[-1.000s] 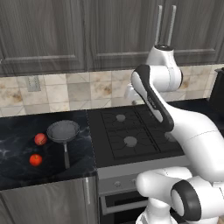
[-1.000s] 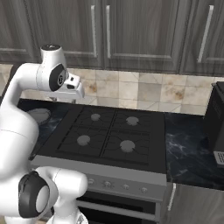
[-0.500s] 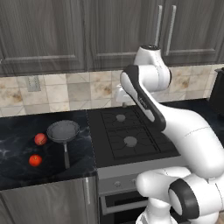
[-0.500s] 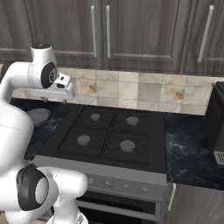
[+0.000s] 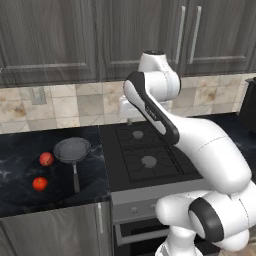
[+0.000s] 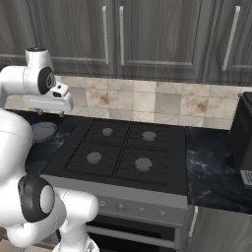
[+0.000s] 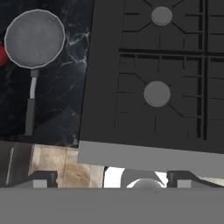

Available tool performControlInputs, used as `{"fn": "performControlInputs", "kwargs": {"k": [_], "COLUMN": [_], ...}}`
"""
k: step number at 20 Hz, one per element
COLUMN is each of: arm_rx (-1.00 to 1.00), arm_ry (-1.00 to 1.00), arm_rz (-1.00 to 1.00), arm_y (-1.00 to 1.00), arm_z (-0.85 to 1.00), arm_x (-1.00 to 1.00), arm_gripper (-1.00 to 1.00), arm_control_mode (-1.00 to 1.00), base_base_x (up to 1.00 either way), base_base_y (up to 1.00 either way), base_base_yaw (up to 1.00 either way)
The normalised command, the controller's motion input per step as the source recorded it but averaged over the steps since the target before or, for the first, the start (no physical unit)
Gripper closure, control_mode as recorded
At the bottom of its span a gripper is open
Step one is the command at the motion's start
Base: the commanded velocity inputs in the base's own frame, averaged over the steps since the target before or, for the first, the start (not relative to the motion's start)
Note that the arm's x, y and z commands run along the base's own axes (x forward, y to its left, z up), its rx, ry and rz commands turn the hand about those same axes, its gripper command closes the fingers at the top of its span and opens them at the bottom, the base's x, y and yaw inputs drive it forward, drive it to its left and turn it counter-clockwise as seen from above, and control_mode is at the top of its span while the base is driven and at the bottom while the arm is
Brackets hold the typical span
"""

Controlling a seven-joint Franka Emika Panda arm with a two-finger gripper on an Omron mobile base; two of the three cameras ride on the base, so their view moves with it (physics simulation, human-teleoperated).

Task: Place the pan on the rear right burner on the stove. Then place the tomato and the onion in the pan and turn on the rear right burner.

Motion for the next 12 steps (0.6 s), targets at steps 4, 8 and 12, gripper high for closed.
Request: {"fn": "performControlInputs", "kwargs": {"k": [4, 8, 12], "arm_rx": [0.0, 0.0, 0.0], "arm_ry": [0.09, 0.1, 0.08], "arm_rz": [0.0, 0.0, 0.0], "arm_y": [0.33, 0.29, 0.26], "arm_z": [-0.09, -0.17, -0.22], "arm_x": [0.0, 0.0, -0.06], "arm_gripper": [-1.0, -1.0, -1.0], "arm_control_mode": [-1.0, -1.0, -1.0], "base_base_x": [0.0, 0.0, 0.0], "base_base_y": [0.0, 0.0, 0.0], "base_base_yaw": [0.0, 0.0, 0.0]}}
